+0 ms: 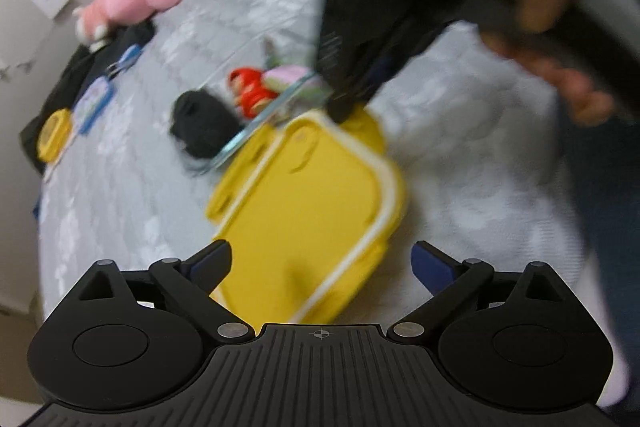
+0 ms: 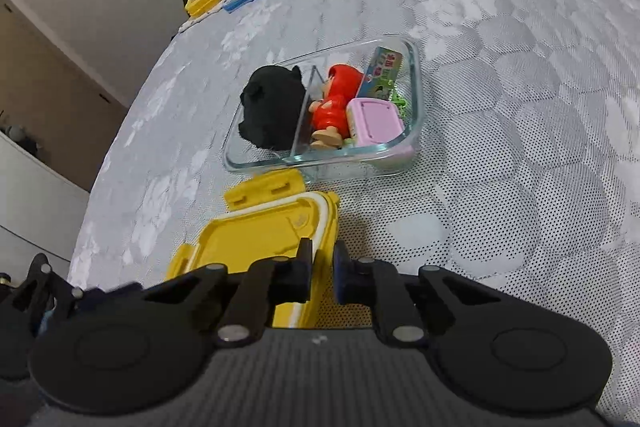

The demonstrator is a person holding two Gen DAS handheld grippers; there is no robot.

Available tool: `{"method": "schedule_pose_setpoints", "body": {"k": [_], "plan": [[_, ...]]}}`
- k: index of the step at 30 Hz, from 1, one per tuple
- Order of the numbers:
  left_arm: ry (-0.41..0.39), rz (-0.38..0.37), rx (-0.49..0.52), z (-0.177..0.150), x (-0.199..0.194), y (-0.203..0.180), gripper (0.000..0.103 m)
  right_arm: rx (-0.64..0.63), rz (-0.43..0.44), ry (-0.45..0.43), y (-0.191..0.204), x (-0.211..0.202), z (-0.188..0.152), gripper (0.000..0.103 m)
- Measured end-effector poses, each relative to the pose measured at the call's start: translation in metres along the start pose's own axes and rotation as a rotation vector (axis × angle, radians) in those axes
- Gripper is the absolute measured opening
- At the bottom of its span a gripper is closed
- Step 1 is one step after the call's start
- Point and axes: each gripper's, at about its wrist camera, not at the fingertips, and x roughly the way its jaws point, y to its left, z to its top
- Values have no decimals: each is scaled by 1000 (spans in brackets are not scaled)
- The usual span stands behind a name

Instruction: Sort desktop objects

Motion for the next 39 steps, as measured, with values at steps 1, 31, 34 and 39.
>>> {"method": "schedule_pose_setpoints", "body": {"k": [1,31,34,39], "plan": [[-7,-23,-3,1,-4,-3,100,-2,-4,1,1,-1,0,11],[-64,141,52,-1,20,16,34,329,242,-170,-23,-40,-12,52],[-92,120,-23,5,7,38,25,442,274,-199,-43,-36,-23,53],[-126,68,-181,18,-8,72,18,561,240,-132,-64,-12,-44,56]]}}
